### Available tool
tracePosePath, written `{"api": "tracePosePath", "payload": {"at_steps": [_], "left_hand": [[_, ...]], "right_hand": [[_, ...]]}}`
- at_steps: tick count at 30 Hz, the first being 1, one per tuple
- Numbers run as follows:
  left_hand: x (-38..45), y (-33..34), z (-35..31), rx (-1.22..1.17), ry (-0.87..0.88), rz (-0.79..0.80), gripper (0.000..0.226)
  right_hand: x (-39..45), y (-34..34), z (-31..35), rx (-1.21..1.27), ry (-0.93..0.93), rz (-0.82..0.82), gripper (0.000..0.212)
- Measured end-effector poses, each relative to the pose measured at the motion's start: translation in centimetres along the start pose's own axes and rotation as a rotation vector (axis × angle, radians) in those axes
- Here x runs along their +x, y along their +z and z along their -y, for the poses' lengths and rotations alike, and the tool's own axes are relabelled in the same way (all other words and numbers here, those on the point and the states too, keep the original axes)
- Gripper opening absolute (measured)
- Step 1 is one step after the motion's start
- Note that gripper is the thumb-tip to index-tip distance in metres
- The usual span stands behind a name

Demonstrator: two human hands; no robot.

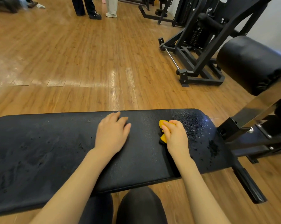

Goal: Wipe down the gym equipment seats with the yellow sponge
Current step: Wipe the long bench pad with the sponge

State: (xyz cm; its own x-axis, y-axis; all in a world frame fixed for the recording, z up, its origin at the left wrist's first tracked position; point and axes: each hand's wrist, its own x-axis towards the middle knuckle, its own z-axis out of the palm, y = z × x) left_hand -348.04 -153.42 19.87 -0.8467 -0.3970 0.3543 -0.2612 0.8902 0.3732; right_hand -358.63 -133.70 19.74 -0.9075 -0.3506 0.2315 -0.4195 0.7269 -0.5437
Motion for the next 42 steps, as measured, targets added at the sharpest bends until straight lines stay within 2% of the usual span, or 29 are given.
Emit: {"api": "tracePosePath", "payload": {"at_steps": [3, 7, 13, 22, 30, 36, 39, 42], "left_hand": [[1.9, 1.9, -3.4, -0.037, 0.080, 0.042, 0.033], [3.4, 4.4, -6.0, -0.004, 0.131, 0.136, 0.042], [3.3, 5.4, -5.7, 0.020, 0.154, 0.098, 0.040], [3.1, 6.0, -5.9, 0.039, 0.140, 0.062, 0.035], [3.3, 5.9, -5.8, 0.009, 0.131, 0.054, 0.034], [3.4, 5.8, -5.6, -0.008, 0.142, 0.038, 0.034], [3.4, 5.9, -5.6, -0.007, 0.143, 0.033, 0.034], [3.4, 6.0, -5.7, 0.007, 0.146, 0.030, 0.033]], "right_hand": [[0.4, 0.2, -0.1, 0.001, 0.002, -0.004, 0.031], [2.5, 0.3, -0.4, -0.045, -0.018, 0.028, 0.031], [7.7, 0.4, -1.1, -0.085, -0.026, 0.047, 0.034], [4.0, -1.0, -3.2, -0.141, -0.084, 0.105, 0.040], [9.4, 0.2, -2.5, -0.112, -0.062, 0.095, 0.037], [5.1, -1.6, -3.2, -0.121, -0.102, 0.106, 0.040], [2.5, -2.5, -4.1, -0.049, -0.125, 0.072, 0.034], [4.0, -2.5, -4.3, -0.037, -0.115, 0.093, 0.029]]}}
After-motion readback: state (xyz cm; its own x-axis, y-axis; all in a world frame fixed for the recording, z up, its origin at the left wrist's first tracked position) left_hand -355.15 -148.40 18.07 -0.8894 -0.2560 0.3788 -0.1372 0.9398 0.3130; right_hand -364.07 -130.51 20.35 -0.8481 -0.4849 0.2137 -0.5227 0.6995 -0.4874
